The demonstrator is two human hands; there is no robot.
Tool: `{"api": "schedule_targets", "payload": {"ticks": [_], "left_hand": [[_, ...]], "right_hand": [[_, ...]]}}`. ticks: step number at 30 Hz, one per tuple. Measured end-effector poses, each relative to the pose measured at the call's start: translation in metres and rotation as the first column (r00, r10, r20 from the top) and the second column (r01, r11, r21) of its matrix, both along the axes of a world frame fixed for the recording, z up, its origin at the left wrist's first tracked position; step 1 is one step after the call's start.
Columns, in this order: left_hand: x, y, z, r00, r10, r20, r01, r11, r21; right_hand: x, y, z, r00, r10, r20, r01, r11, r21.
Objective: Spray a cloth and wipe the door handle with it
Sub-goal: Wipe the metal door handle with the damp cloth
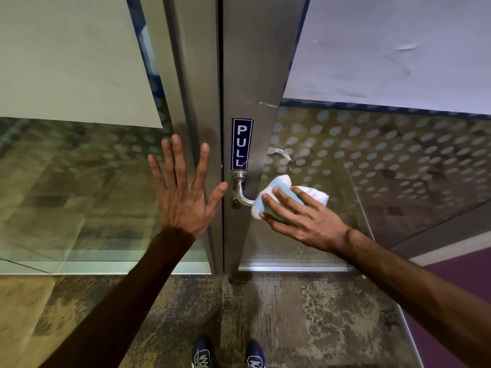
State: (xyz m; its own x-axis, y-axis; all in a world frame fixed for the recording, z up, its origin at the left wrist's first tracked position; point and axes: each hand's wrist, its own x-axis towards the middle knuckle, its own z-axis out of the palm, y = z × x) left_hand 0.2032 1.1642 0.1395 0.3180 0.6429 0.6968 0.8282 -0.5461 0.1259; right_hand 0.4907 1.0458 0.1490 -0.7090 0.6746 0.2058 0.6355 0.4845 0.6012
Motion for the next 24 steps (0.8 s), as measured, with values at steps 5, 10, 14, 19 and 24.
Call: {"api": "schedule_targets", "payload": {"ticks": [5,10,14,19,24], "left_hand": [[0.000,0.007,0.001,1.000,0.018,-0.004,-0.018,0.999,0.042],[0.000,0.010,0.005,1.000,0.013,0.012,-0.014,0.998,0.057],[0.000,0.011,0.006,0.999,-0.010,0.031,0.008,0.998,0.056],[-0.003,0.011,0.008,0.999,-0.023,0.043,0.021,0.999,0.043],[-0.004,0.010,0.006,0.999,-0.035,0.026,0.033,0.998,0.059]], "right_hand": [[0.014,-0.006,-0.003,1.000,0.005,-0.027,-0.005,1.000,-0.009],[0.023,-0.022,-0.001,0.997,-0.053,-0.051,0.052,0.999,-0.017],[0.018,-0.050,0.006,0.898,-0.278,-0.342,0.254,0.961,-0.113],[0.012,-0.083,0.004,-0.026,-0.440,-0.898,0.327,0.845,-0.424],[-0.011,-0.056,0.008,-0.687,-0.364,-0.629,0.030,0.850,-0.525]]}}
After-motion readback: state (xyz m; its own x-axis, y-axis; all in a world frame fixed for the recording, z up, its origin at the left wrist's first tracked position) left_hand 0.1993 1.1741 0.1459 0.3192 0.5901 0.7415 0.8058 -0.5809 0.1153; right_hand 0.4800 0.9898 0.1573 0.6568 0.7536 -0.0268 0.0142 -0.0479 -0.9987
